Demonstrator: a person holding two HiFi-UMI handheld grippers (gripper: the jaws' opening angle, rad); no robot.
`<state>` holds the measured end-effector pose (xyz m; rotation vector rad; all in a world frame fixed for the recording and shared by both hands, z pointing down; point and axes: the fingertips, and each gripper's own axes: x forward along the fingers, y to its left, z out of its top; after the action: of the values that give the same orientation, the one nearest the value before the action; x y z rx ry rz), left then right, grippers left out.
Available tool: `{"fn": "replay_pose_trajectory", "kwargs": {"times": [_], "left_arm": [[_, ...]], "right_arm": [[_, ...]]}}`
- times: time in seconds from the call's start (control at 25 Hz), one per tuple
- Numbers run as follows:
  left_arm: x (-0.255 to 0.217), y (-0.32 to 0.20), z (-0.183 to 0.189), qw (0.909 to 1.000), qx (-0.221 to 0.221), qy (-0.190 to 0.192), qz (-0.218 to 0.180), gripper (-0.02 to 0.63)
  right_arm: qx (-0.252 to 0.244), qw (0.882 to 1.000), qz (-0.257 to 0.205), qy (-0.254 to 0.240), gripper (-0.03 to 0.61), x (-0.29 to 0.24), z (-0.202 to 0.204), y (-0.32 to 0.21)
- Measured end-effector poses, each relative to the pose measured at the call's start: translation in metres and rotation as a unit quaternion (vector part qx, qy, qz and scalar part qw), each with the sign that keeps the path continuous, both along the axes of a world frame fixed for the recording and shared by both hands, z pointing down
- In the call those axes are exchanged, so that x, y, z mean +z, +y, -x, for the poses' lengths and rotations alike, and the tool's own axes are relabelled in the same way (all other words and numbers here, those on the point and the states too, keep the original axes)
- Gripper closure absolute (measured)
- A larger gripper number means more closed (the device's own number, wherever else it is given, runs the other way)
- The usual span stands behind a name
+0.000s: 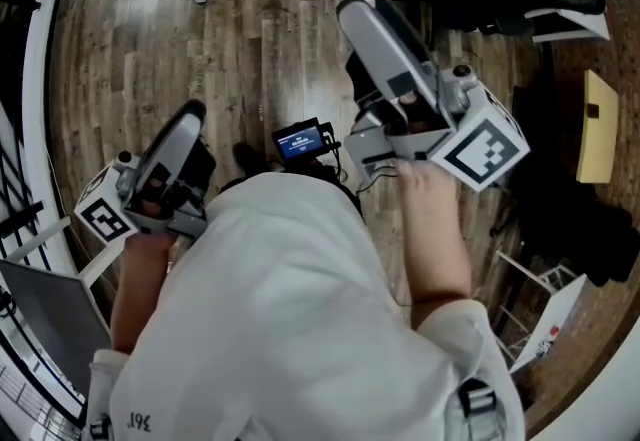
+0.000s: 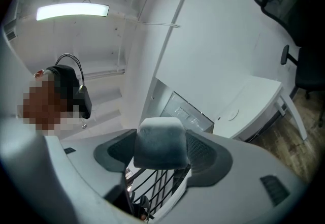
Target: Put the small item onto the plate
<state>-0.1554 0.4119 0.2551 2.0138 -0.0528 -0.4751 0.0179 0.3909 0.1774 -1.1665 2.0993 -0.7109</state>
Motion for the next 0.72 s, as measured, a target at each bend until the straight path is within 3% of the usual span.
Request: {"fn": "replay_pose_trajectory", "kwargs": {"times": [0.72], "left_arm": [[0.003, -0.014, -0.009, 0.9999, -0.009, -0.012, -0.003, 0.521]], "right_arm": [[-0.011, 1.000, 0.024, -0.002, 0.268, 0.010, -0.010, -0.017]]}}
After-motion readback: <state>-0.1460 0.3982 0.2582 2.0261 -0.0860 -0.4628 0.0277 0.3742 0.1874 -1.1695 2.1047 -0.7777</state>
